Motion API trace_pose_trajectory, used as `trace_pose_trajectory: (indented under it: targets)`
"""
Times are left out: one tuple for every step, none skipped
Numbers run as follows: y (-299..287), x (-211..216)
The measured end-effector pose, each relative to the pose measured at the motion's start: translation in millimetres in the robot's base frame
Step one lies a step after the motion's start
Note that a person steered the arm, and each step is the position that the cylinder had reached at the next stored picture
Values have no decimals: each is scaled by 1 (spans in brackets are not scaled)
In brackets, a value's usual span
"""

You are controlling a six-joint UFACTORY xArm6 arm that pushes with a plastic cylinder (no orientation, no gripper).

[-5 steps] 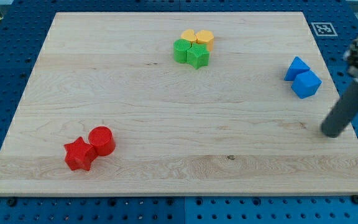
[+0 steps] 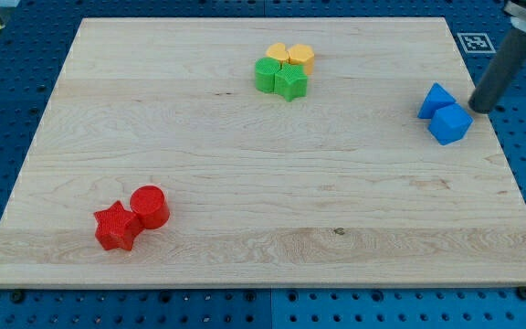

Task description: Move the blue triangle left to the blue cube

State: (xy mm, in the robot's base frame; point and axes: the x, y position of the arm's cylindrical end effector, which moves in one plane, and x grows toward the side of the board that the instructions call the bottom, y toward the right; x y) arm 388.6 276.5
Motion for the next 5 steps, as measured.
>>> trace_pose_trajectory:
  targets:
    - [-38,16]
    - [-77,48]
    - [-73,48]
    - [-46,34]
    - [-33,13]
